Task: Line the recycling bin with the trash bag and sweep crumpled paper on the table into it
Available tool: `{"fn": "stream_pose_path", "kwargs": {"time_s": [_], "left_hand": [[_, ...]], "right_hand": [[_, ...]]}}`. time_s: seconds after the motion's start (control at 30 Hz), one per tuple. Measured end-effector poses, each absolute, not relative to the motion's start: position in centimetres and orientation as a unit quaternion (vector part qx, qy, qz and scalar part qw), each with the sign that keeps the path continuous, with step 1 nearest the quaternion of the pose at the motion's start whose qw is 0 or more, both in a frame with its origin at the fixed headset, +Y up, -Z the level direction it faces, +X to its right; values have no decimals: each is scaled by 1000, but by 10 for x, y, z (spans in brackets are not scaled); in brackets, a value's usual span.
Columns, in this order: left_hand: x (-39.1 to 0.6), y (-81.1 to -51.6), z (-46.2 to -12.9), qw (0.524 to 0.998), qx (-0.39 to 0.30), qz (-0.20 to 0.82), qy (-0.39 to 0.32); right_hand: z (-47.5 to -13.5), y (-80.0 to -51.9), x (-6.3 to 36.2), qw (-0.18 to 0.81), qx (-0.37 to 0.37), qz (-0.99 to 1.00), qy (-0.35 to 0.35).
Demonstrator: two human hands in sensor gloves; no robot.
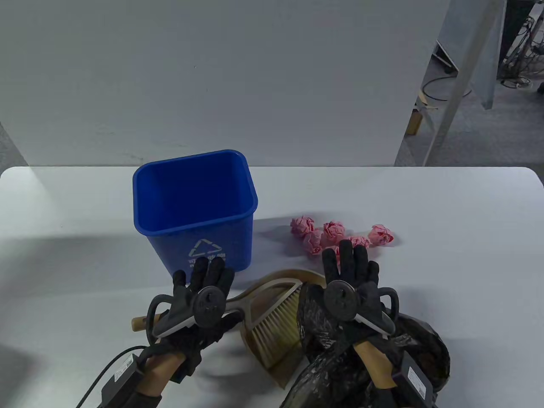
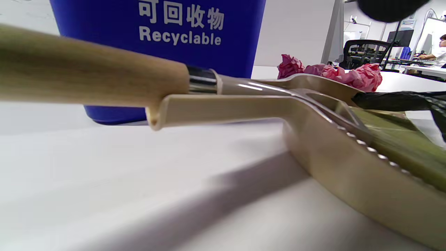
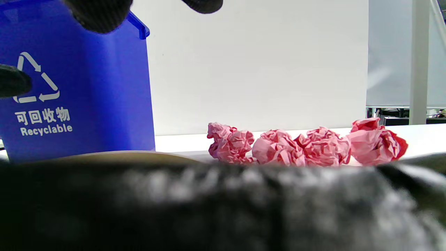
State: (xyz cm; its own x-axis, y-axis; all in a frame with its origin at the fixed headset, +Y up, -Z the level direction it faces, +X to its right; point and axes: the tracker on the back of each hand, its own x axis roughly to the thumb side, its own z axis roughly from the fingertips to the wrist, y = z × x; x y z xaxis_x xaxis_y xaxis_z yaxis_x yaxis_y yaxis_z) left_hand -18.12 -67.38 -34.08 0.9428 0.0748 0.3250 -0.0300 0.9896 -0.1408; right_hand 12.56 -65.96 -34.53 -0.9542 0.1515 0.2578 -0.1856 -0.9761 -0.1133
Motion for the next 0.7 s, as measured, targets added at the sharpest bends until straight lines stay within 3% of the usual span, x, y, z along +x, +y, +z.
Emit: {"fn": "stream_pose_path", "kwargs": {"time_s": [0.53,0.6,0.7], "left_hand": [[-185,-673,-341,982,-68,34,-172],[-185,-673,-342,982,-72,35,-171],[-185,-673,-341,982,-77,34,-170]], "right_hand": [[-345,-659,134,129,108,984,-55],[-347,-659,138,129,99,986,-36],[-353,-671,142,122,82,987,56]]}}
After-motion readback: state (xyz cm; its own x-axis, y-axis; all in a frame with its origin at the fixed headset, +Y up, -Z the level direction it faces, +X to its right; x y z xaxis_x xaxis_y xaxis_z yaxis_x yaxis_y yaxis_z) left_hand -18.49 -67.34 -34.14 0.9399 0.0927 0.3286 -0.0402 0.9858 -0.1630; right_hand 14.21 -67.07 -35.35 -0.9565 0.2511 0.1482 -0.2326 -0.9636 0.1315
